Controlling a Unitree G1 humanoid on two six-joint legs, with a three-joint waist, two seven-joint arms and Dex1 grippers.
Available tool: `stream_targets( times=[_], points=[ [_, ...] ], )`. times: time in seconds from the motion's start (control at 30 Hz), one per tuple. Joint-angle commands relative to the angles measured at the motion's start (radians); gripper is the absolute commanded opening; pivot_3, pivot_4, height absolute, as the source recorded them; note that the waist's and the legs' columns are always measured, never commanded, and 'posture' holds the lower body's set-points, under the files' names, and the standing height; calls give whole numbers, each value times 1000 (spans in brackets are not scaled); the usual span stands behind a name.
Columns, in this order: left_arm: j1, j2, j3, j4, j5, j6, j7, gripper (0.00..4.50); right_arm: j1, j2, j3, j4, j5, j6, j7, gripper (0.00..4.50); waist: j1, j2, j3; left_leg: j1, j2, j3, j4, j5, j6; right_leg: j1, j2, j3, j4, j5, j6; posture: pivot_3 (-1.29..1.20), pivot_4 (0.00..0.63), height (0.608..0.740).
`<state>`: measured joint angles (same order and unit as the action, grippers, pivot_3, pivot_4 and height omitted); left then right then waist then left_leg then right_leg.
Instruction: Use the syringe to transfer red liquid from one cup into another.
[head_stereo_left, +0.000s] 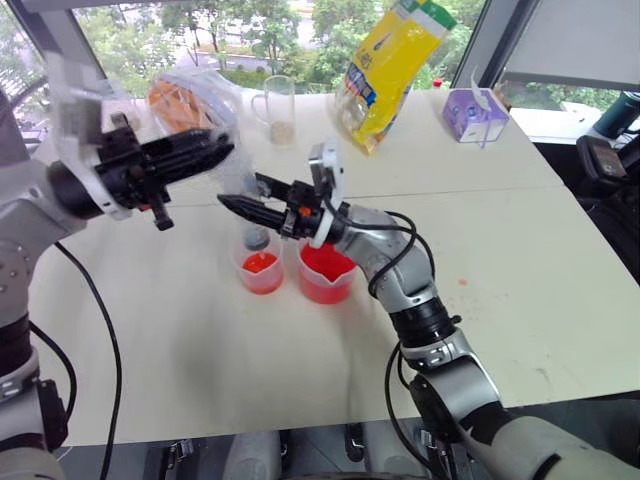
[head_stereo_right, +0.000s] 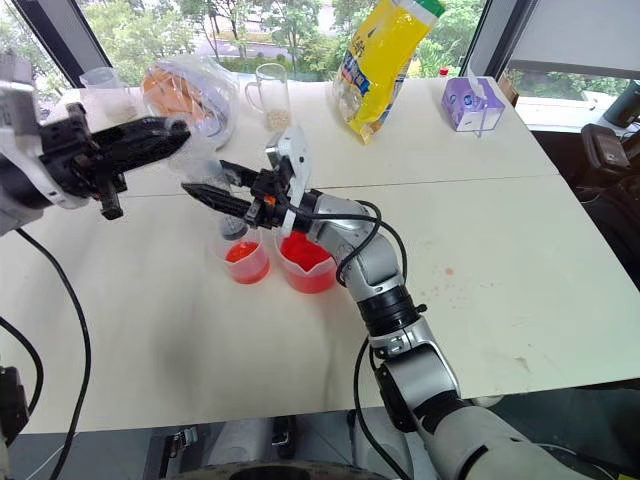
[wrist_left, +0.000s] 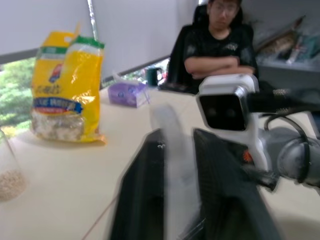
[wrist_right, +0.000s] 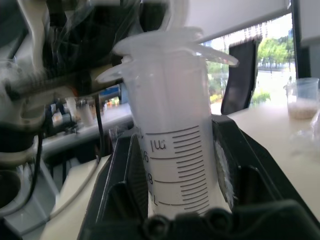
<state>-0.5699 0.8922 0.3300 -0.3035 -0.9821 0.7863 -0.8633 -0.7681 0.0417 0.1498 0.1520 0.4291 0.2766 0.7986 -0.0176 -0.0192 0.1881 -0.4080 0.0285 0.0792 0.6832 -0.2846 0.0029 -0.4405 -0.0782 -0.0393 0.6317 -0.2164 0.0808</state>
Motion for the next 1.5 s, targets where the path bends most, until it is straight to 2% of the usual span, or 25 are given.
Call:
stream_targets(
  times=[0.03, 0.17, 0.47, 0.57, 0.73, 0.87, 0.97, 1.03, 1.13, 1.23, 1.4, 1.5],
  points=[
    [-3, 12, -28, -4, -21, 53, -6, 2595, -43, 48, -25, -89, 53, -29, -13, 1420, 0, 0, 0, 0, 0, 0, 0, 0, 0, 0, 0, 0, 0, 0, 0, 0, 150, 740],
    [4, 37, 3, 4, -9, 50, -6, 4482, -23, 60, -12, -81, 44, -28, -13, 1420, -4, 0, 0, 0, 0, 0, 0, 0, 0, 0, 0, 0, 0, 0, 0, 0, 150, 740],
    [74, 103, 81, 13, -6, 50, -40, 4482, -21, 67, -36, -91, 68, 10, -35, 1420, -2, 1, 0, 0, 1, 0, -1, 0, 0, -1, 0, 0, 0, 0, 0, 0, 150, 740],
    [84, 105, 81, 11, -2, 42, -44, 4482, -73, 33, -99, -132, 130, 92, -82, 1420, 0, 1, 0, 0, 1, 0, -1, 0, 0, -1, 0, 0, 0, 0, 0, 0, 150, 740],
    [78, 77, 41, 3, 7, 22, -57, 4482, -224, -113, -259, -178, 210, 329, -287, 1420, 2, 1, 1, -1, 0, 0, -1, 0, 0, -1, -1, 0, -1, 0, -2, 0, 150, 740],
    [85, 36, 4, -13, 22, 3, -62, 4482, -323, -293, -394, -145, 281, 637, -449, 1420, 3, 1, 1, -1, 0, 0, -1, 0, 0, -1, -2, -1, -1, -1, -5, 0, 150, 740],
    [87, 11, -24, -20, 34, -8, -63, 4482, -350, -435, -441, -100, 288, 893, -529, 1420, 3, 1, 1, -1, 0, 1, -2, 0, 0, -2, -2, -1, -2, -1, -5, 0, 150, 740],
    [84, -5, -40, -22, 37, -14, -66, 4482, -326, -523, -435, -67, 258, 1055, -557, 1420, 3, 1, 1, -1, 0, 1, -2, -1, 1, -2, -2, -1, -2, -1, -5, 0, 150, 740],
    [77, -23, -55, -24, 43, -17, -66, 4482, -255, -589, -409, -26, 221, 1193, -575, 1420, -1, 1, 1, -1, 0, 2, -2, -1, 2, -2, -2, -1, -2, -1, -5, 0, 150, 740],
    [70, -34, -68, -28, 48, -17, -66, 4482, -175, -626, -360, -17, 186, 1244, -561, 1420, -2, 1, 1, -1, 0, 2, -2, -2, 3, -2, -1, 0, -3, 0, -3, 0, 150, 740],
    [70, -40, -72, -33, 43, -5, -63, 4482, -132, -617, -355, 11, 147, 1266, -556, 1420, -3, 3, 2, -2, 0, 3, -2, -2, 3, -3, 0, 1, -2, 1, -1, 0, 150, 740],
    [92, -37, -60, -61, 26, 12, -55, 4482, -91, -622, -322, 45, 110, 1221, -540, 1420, 0, 2, 2, -2, 0, 2, -2, -2, 3, -3, 0, 1, -3, 1, -1, 0, 150, 740]
  ],
)
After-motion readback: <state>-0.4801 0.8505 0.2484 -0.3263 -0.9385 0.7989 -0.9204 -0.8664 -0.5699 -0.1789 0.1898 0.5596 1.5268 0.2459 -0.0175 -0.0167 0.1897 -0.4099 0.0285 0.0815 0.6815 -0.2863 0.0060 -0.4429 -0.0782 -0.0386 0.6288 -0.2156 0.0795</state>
